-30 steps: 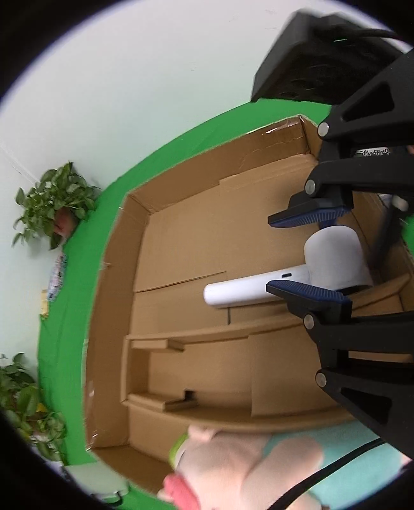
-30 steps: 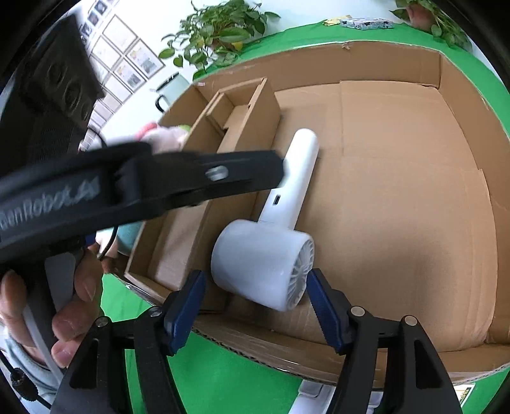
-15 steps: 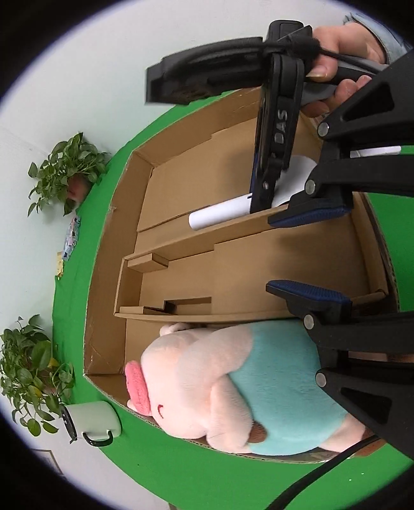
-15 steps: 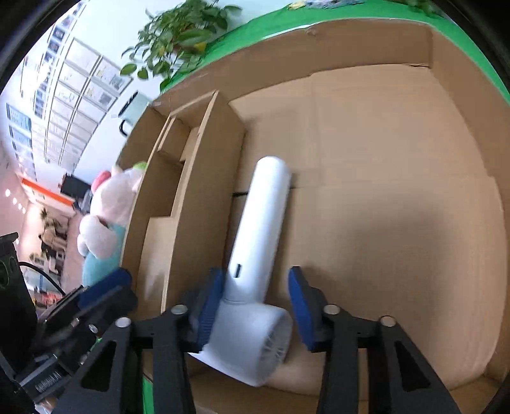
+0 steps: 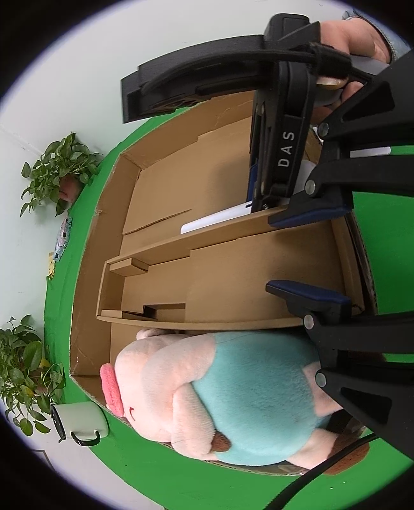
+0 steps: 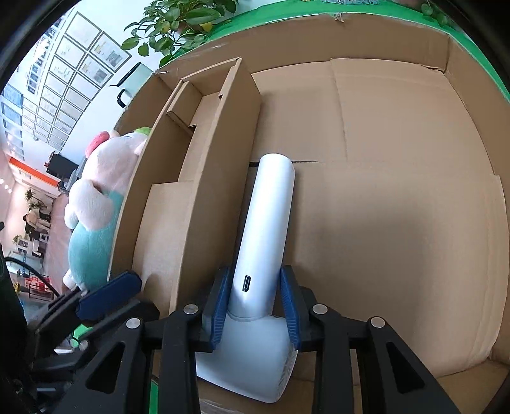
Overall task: Organize objects
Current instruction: 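Open both grippers to release the vacuum and withdraw from the box, then move both grippers to the white-and-silver phone stand and grasp it, then lift the phone stand off the table with both grippers, then carry the phone stand into the box and lower it beside the vacuum, then open both grippers to release the stand and withdraw from the box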
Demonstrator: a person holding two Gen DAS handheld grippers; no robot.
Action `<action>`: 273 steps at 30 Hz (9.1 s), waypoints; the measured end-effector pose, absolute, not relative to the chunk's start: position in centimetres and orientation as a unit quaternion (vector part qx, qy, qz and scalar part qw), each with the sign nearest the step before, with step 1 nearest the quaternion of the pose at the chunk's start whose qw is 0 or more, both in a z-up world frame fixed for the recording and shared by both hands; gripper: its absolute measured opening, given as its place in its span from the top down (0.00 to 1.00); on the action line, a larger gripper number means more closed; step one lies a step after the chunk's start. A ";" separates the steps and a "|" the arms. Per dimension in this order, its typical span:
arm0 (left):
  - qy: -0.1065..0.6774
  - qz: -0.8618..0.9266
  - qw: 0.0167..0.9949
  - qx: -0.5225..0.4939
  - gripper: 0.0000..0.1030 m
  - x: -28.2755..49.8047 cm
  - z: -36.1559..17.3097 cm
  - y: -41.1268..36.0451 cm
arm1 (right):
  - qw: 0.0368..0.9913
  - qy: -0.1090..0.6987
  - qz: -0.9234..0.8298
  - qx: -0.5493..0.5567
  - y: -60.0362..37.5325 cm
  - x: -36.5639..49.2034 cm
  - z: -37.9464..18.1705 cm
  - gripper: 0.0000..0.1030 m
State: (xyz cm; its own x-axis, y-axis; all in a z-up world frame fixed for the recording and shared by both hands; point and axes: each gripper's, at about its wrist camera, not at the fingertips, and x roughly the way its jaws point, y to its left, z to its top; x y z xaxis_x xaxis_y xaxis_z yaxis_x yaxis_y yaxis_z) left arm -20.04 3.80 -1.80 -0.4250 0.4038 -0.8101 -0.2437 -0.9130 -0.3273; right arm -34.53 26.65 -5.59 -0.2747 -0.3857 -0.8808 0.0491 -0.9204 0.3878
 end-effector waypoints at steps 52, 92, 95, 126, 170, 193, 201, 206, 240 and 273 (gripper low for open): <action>0.012 0.967 0.070 -0.243 0.12 1.1 3.0 5.8 | 0.011 0.003 -0.963 0.270 29.5 -1.8 0.9 0.01; -0.025 0.951 0.075 -0.300 0.05 -0.3 -1.1 2.4 | 0.094 -0.028 -0.899 0.426 30.4 -10.2 -7.2 0.02; -0.025 0.950 0.078 -0.302 0.05 -0.4 -1.2 2.6 | 0.089 -0.020 -0.896 0.435 29.6 -11.4 -7.1 0.02; -0.228 0.795 0.302 -0.474 0.06 -0.7 -7.4 4.8 | 0.150 0.058 -0.888 0.430 24.3 -4.0 -8.4 0.27; -0.126 0.846 0.346 -0.385 0.78 2.2 -0.2 8.6 | 0.186 -0.093 -0.902 0.379 27.3 -3.6 -3.5 0.42; -0.111 0.865 0.362 -0.330 0.78 -3.4 7.3 9.6 | 0.165 -0.076 -0.921 0.346 27.5 -8.4 5.9 0.43; -0.092 0.873 0.349 -0.329 0.78 -7.5 10.2 10.7 | 0.178 -0.083 -0.916 0.350 28.3 -12.7 9.7 0.44; -0.100 0.867 0.342 -0.349 0.78 -11.0 10.5 11.4 | 0.175 -0.093 -0.909 0.368 29.0 -16.1 10.7 0.44; -0.121 0.774 0.291 -0.549 0.77 -23.8 -3.6 14.9 | 0.151 -0.164 -0.792 0.569 33.1 -31.7 -6.1 0.45; -0.101 0.831 0.242 -0.490 0.72 -21.2 1.3 7.4 | 0.111 -0.111 -0.793 0.589 32.0 -31.6 -6.0 0.54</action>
State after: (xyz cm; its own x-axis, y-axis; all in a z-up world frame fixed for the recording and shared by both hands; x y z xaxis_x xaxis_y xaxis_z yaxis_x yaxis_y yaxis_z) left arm -21.17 7.38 1.29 -0.4020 0.5008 -0.7666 -0.3031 -0.8628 -0.4046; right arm -31.57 32.03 -6.03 -0.2825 -0.3069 -0.9089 0.0467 -0.9507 0.3065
